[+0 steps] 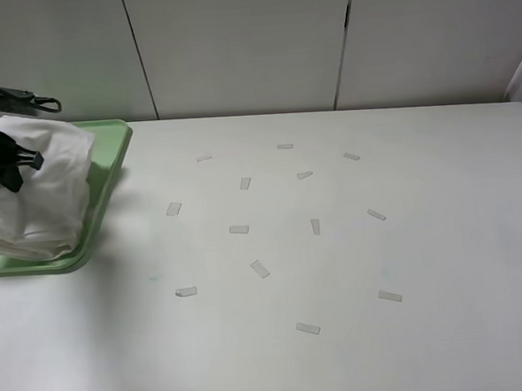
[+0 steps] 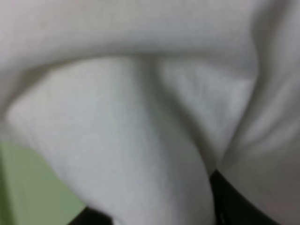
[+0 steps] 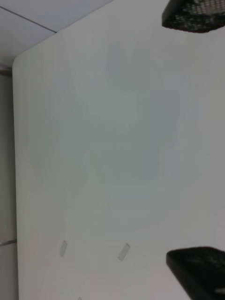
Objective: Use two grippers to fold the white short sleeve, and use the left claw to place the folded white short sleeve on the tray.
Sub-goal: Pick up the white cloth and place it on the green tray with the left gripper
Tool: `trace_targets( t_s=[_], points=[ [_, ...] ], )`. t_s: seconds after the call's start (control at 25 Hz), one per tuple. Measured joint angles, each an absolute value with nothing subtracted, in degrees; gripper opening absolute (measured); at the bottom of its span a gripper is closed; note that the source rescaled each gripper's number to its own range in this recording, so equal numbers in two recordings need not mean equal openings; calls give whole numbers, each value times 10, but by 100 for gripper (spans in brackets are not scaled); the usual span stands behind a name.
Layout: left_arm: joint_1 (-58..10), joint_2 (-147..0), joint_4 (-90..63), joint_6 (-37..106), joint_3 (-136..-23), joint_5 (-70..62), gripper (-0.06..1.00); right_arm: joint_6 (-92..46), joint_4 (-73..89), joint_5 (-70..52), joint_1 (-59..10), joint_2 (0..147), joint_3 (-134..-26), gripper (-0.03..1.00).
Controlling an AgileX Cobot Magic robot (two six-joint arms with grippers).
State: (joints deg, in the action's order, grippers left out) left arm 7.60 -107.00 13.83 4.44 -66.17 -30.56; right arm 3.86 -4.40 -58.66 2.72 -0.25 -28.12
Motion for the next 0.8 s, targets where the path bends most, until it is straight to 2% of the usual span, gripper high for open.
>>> trace_targets(
  t_s=[0.2, 0.68, 0.72, 0.8],
  points=[
    [107, -1071, 142, 59, -662, -269, 30, 39, -44, -587, 27, -3, -281, 100],
    [108, -1084, 143, 102, -662, -218, 30, 39, -44, -587, 27, -3, -281, 100],
    [108, -1084, 143, 102, -662, -213, 31, 39, -44, -587, 27, -3, -281, 100],
    [108, -1084, 143, 102, -662, -208, 48, 39, -44, -587, 27, -3, -281, 100]
  ],
)
